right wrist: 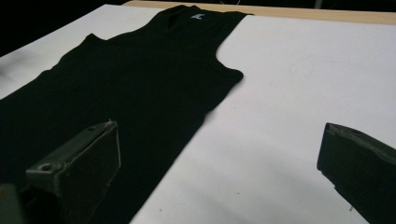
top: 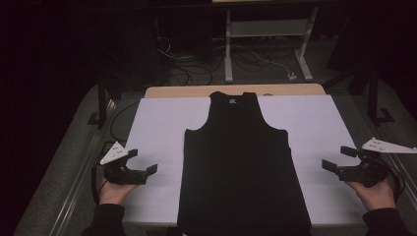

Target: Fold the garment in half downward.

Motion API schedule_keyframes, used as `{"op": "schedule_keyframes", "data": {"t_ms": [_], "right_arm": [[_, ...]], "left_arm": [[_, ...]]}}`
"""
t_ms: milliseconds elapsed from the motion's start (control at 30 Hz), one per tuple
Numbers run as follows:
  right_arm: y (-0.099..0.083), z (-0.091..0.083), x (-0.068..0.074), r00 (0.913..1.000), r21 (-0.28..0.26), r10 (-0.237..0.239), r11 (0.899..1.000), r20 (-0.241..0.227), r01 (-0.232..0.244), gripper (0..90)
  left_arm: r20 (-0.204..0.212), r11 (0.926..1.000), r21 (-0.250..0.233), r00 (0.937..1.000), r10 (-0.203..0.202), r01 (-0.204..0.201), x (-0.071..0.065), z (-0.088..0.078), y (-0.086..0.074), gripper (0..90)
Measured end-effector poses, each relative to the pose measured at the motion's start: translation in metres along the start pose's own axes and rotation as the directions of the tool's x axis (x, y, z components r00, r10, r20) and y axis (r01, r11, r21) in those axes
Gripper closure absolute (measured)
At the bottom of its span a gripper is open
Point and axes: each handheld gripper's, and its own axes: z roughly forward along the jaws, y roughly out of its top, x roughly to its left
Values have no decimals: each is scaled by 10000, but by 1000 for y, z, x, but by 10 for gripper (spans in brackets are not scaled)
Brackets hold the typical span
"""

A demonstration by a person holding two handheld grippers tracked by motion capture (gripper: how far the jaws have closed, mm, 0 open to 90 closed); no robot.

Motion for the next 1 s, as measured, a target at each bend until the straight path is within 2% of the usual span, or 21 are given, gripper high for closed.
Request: {"op": "schedule_keyframes", "data": {"t_ms": [133,233,400,767,1000], "right_arm": [[5,1,1,9999,133,23,9999,-127,-21,0],[9,3,0,9999,271,-47,9996,-134,50,0],[15,5,0,9999,336,-54,9994,-145,59,0],[31,14,2,9986,486,-475,9976,-220,485,0],[36,17,1,9986,508,-372,9979,-386,391,0]], "left_arm": [[-26,9999,122,10000,-78,78,1,-1,2,0],[-118,9995,270,9998,134,-131,0,-1,6,0],[110,9994,337,9999,24,-28,1,-1,12,0],[268,9968,677,9988,408,-426,-1,7,28,0],[169,9953,748,9980,611,-622,-2,9,35,0]]}}
